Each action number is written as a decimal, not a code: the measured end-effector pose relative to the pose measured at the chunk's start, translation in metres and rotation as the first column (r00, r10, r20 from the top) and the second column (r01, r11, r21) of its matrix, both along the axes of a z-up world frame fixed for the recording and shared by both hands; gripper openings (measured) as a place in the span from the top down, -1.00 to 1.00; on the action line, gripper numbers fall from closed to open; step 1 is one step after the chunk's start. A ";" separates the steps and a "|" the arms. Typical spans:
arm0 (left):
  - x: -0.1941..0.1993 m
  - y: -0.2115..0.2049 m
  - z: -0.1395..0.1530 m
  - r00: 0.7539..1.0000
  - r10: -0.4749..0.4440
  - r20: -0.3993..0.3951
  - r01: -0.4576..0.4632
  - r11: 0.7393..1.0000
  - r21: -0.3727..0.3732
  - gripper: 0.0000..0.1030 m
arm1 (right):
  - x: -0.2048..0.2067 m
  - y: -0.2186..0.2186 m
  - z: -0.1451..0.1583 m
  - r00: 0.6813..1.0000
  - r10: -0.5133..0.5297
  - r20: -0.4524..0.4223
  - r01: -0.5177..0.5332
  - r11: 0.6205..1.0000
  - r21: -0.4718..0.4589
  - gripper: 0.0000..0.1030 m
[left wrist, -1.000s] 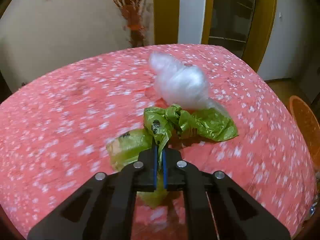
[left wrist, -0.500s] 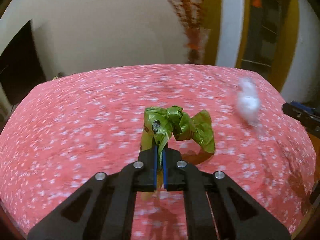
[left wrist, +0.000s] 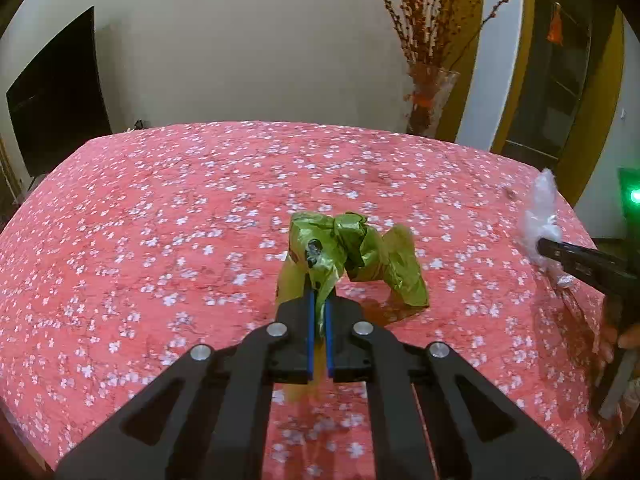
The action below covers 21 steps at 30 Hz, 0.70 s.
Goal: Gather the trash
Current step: 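Grasp the green bag with the left tool while the right tool grasps the knotted clear bag, then carry the green bag and clear bag over the basket and open both tools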
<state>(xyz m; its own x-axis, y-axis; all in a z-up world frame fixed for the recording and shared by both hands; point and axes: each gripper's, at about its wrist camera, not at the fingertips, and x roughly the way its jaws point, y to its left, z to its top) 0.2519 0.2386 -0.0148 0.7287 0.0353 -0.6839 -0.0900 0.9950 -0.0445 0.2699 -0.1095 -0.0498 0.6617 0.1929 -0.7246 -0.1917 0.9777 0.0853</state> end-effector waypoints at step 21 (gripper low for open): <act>-0.015 -0.159 0.043 0.971 -0.232 0.060 0.231 0.973 0.019 0.89 | -0.109 -0.177 0.060 0.957 -0.230 0.176 0.228 0.973 0.034 0.75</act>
